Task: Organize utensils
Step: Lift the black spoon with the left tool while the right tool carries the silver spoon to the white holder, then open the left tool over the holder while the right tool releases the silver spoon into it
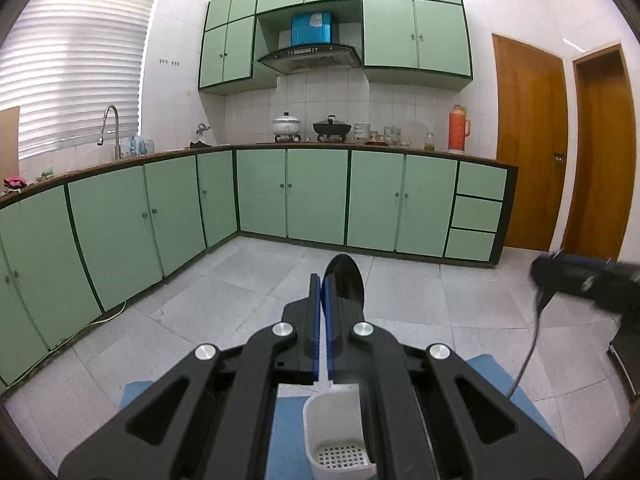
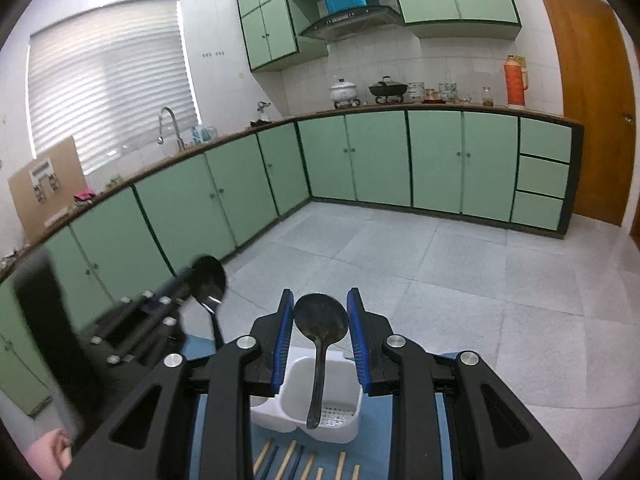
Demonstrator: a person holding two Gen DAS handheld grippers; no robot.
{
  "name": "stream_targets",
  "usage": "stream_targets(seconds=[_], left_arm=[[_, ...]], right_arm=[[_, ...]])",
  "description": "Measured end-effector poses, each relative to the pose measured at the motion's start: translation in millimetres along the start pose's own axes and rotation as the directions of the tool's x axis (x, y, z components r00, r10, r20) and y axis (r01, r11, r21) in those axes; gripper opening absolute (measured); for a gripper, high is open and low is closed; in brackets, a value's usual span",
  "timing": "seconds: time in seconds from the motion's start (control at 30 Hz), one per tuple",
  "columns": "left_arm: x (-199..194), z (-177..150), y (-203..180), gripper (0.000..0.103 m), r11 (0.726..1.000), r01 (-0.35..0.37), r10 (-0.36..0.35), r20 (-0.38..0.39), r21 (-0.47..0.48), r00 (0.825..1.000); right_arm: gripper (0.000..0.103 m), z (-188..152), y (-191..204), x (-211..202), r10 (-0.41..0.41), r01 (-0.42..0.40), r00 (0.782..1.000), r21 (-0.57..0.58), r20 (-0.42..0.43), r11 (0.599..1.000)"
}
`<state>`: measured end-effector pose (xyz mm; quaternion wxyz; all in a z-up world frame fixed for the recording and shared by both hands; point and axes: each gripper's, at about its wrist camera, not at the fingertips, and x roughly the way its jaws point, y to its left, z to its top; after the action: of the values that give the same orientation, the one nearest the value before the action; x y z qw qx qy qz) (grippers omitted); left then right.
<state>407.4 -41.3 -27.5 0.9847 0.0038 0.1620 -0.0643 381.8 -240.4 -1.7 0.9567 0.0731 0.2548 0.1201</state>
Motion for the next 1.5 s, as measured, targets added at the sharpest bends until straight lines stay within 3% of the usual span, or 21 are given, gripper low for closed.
stream_targets(seconds=[0.23,0.6,0.63,0.7,0.73,0.87,0.93,1.1,1.27,1.5], left_arm=[[6,-14,6,0.001,1.0,-0.014,0.014,-0.005,0.016,1.0],[31,-50,16,0.005,0.999,-0.021,0.026,-0.141,0.031,0.99],[31,-52,17,0.007,0.999,-0.02,0.024,-0.149,0.028,0.989],[29,-56,18,0.025,0.999,-0.023,0.027,-0.162,0.026,0.986],[26,-56,20,0.042,0.999,-0.023,0.026,-0.161,0.022,0.987],[5,-56,25,0.063,1.0,-0.015,0.016,-0.137,0.008,0.99],[-8,-56,30,0.068,1.0,-0.019,0.018,-0.123,-0.006,0.992],[-54,-63,43,0.08,0.999,-0.016,0.011,-0.117,-0.036,0.993],[-100,-90,43,0.086,1.0,-0.014,0.01,-0.151,-0.025,0.988],[-145,-144,39,0.09,1.0,0.007,-0.009,-0.293,-0.008,0.956]], right_arm=[[0.027,7,-1,2,-0.005,0.005,0.999,-0.006,0.036,1.0],[0.027,-51,2,62,-0.03,0.03,0.989,-0.002,-0.145,1.0],[0.027,-54,2,63,-0.026,0.026,0.988,-0.001,-0.151,1.0],[0.03,-59,3,61,-0.022,0.022,0.987,-0.001,-0.159,1.0],[0.039,-60,3,58,-0.024,0.023,0.988,-0.006,-0.153,1.0],[0.047,-66,6,41,-0.056,0.053,0.992,-0.031,-0.115,0.998],[0.058,-73,6,23,-0.087,0.084,0.993,-0.043,-0.08,0.996],[0.07,-100,5,-23,-0.131,0.129,0.991,-0.06,-0.03,0.99],[0.072,-141,0,-57,-0.133,0.133,0.99,-0.01,-0.054,0.991],[0.077,-203,-3,-91,-0.152,0.158,0.978,0.033,-0.14,0.987]])
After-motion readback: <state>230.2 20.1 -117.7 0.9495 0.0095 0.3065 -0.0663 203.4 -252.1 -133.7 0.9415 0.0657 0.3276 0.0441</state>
